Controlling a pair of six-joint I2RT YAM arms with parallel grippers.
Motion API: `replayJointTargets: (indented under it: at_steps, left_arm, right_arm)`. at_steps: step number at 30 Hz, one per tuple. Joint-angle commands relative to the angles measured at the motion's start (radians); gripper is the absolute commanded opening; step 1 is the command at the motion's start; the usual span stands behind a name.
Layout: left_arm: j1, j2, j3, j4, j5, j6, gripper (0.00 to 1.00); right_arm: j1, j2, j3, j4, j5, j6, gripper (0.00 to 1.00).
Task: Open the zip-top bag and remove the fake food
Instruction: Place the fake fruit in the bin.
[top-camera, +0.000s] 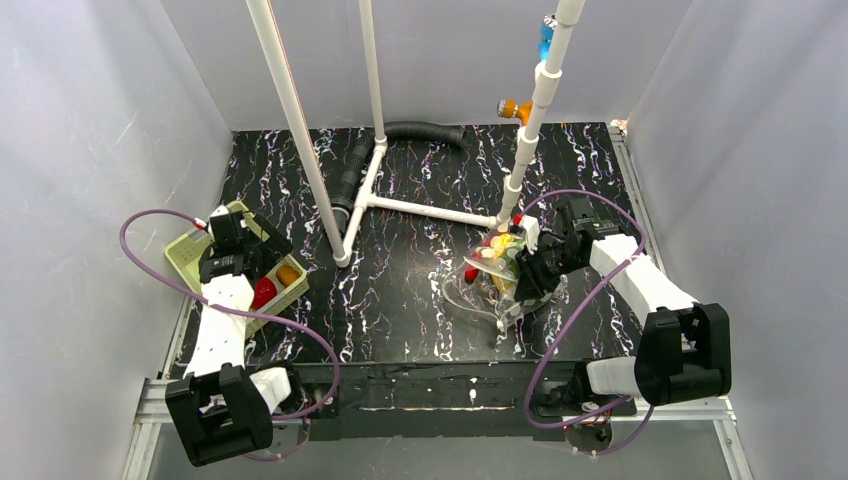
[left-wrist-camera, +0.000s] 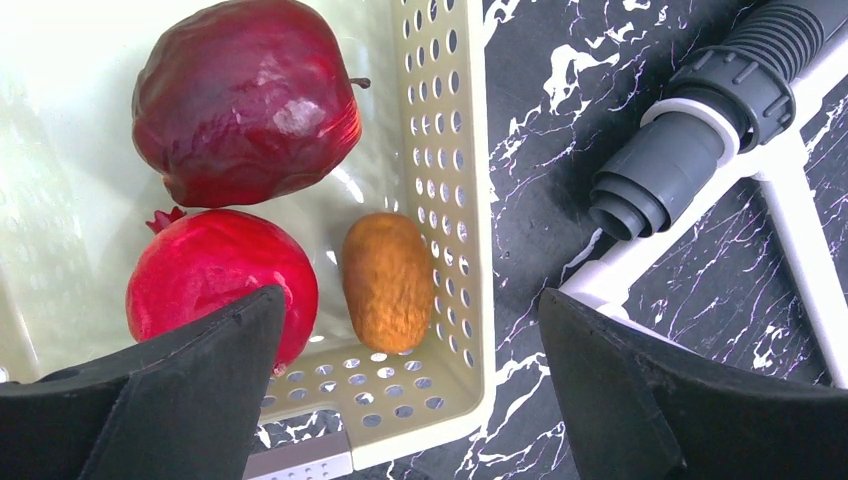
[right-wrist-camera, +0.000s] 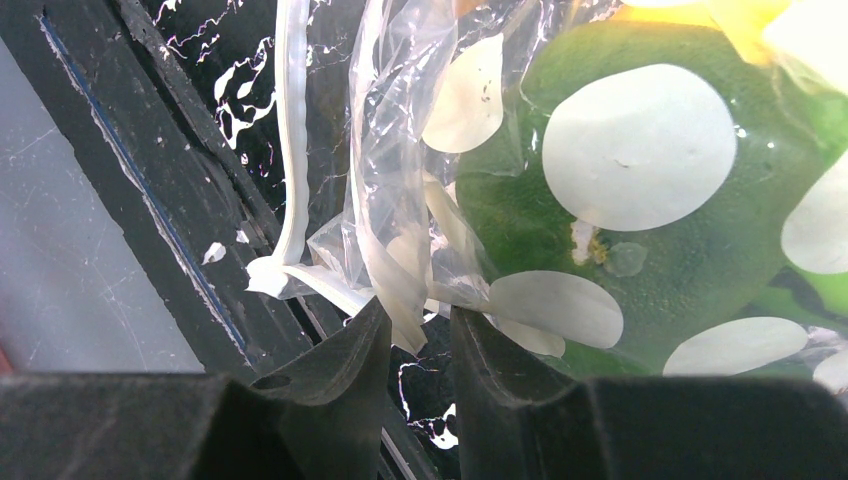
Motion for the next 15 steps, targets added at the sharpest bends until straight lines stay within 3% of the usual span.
replayJointTargets:
  at_steps: [1, 15]
  left_arm:
    - [0.008, -0.03, 0.027, -0.011, 0.007, 0.01, 0.98]
    - [0.008, -0.109, -0.016, 0.041, 0.235, 0.091, 0.98]
  right_arm:
    - [0.005, 0.0, 0.034, -0.019, -0.019, -0.018, 0.35]
    - [0.005, -0.004, 0.034, -0.024, -0.021, -0.024, 0.35]
